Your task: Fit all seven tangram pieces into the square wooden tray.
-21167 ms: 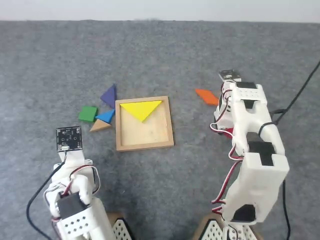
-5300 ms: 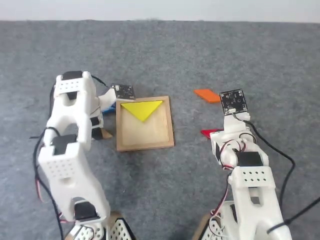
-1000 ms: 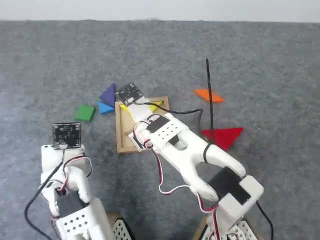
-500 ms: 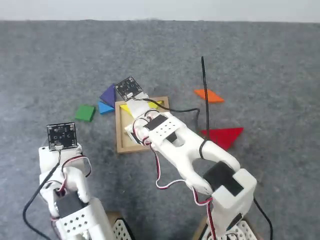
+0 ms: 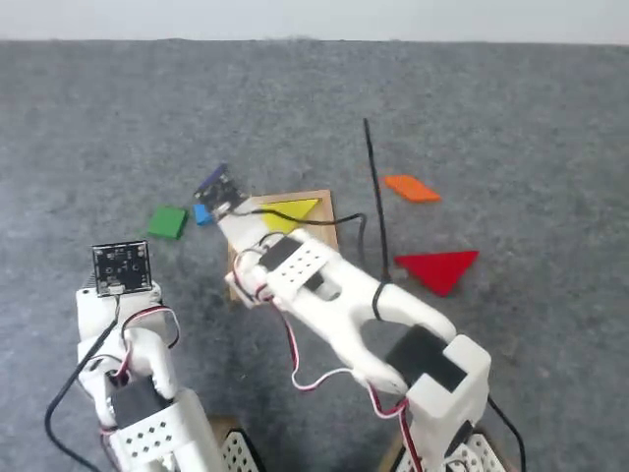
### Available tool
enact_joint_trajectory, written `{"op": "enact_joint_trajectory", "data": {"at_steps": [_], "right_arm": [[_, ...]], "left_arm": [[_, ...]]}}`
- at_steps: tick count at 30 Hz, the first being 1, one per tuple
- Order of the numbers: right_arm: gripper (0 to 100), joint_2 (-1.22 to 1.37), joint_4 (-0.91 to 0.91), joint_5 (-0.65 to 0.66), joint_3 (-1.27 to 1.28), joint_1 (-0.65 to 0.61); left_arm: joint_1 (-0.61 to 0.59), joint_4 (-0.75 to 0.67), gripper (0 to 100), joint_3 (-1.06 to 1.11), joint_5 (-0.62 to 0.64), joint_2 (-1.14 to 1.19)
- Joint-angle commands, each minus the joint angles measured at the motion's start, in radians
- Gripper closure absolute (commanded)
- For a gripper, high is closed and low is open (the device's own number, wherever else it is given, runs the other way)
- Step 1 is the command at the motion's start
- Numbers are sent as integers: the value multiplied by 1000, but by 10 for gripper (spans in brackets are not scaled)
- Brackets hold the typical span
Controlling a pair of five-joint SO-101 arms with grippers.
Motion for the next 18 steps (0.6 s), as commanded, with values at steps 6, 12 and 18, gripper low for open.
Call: {"op": "enact_joint_trajectory", "data": {"at_steps": [6, 12, 18], "right_arm": [[991, -111, 61, -3, -75, 70], [991, -79, -39, -6, -63, 131], [991, 45, -45, -5, -104, 117]], "left_arm": [[-8, -15, 988, -12, 11, -17], [-8, -15, 988, -12, 11, -17], [-8, -15, 988, -12, 11, -17]]}}
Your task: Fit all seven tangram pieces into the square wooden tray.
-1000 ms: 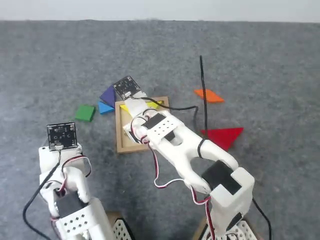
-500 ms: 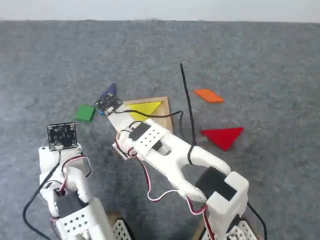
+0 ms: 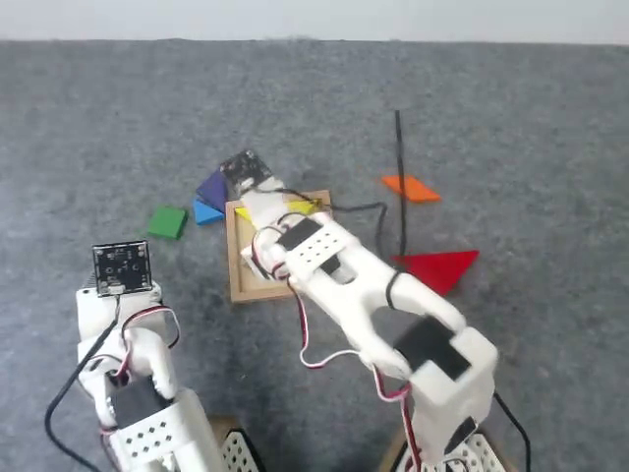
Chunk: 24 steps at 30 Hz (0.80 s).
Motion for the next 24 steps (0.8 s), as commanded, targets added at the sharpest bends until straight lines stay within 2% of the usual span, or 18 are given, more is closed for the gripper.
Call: {"op": "enact_joint_trajectory", "data": {"at_steps": [1, 7, 13, 19, 24], "right_arm": [[991, 28, 24, -3, -92, 1], [991, 41, 113, 0, -115, -77], [991, 35, 134, 103, -91, -150], [991, 30, 173, 104, -98, -150], [991, -88, 194, 103, -92, -120]], "left_arm": [[-8, -15, 988, -12, 11, -17], [-8, -15, 988, -12, 11, -17], [-8, -15, 988, -12, 11, -17], [-8, -15, 988, -12, 11, -17], [-8, -15, 988, -12, 11, -17]]}}
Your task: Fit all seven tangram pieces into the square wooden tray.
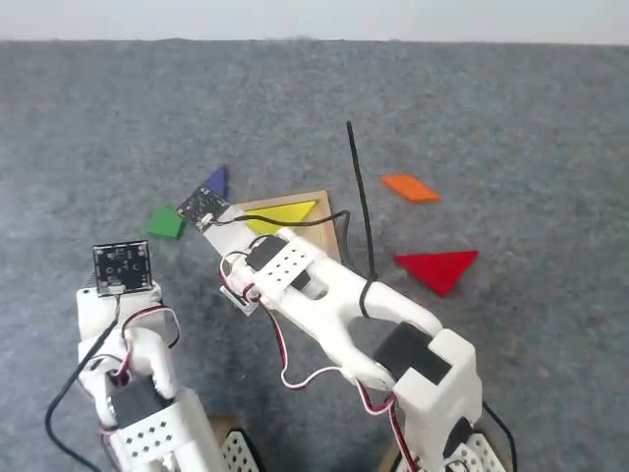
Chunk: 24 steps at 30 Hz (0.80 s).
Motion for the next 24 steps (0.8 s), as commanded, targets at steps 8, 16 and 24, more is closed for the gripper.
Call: {"op": "enact_joint_trajectory", "data": {"at_steps": [8, 16, 24], "right_arm": [[991, -114, -94, 5, -11, 117], [991, 35, -96, 11, -74, 111], [991, 35, 36, 14, -130, 91]], "left_arm": [[-8, -15, 988, -12, 11, -17], [-8, -15, 988, -12, 11, -17], [-8, -15, 988, -12, 11, -17]]}}
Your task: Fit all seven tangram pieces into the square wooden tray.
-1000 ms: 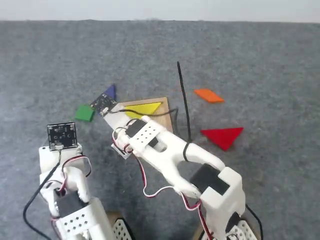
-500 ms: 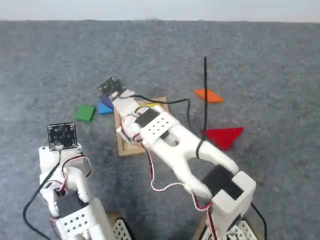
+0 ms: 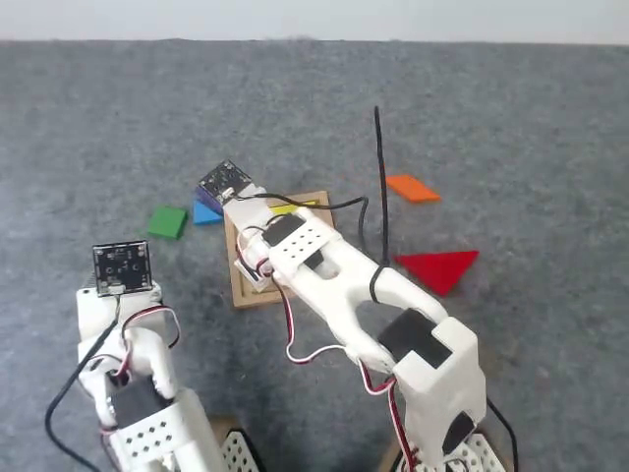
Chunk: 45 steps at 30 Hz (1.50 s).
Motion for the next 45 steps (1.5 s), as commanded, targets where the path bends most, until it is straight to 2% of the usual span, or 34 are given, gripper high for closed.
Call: {"op": "enact_joint_trajectory", "data": {"at_steps": [1, 6, 14, 18, 25, 35, 41, 45], "right_arm": [[991, -12, 36, 9, -63, -24], [991, -13, 30, 9, -64, -73], [991, -143, 58, 2, -66, 71], [991, -185, 79, 2, -5, 94], [991, -81, 38, 5, 63, 84], [991, -10, 45, 5, -3, -64], [991, -12, 48, 5, -37, -59], [991, -59, 139, 8, -83, 33]], "left_arm": [[-8, -15, 988, -12, 11, -17], [-8, -15, 988, -12, 11, -17], [-8, -15, 988, -12, 11, -17], [-8, -14, 988, -12, 11, -17], [-8, -14, 988, -12, 11, -17], [-8, -14, 988, -12, 11, -17], [-8, -14, 988, -12, 11, -17], [-8, -14, 988, -12, 11, -17]]}}
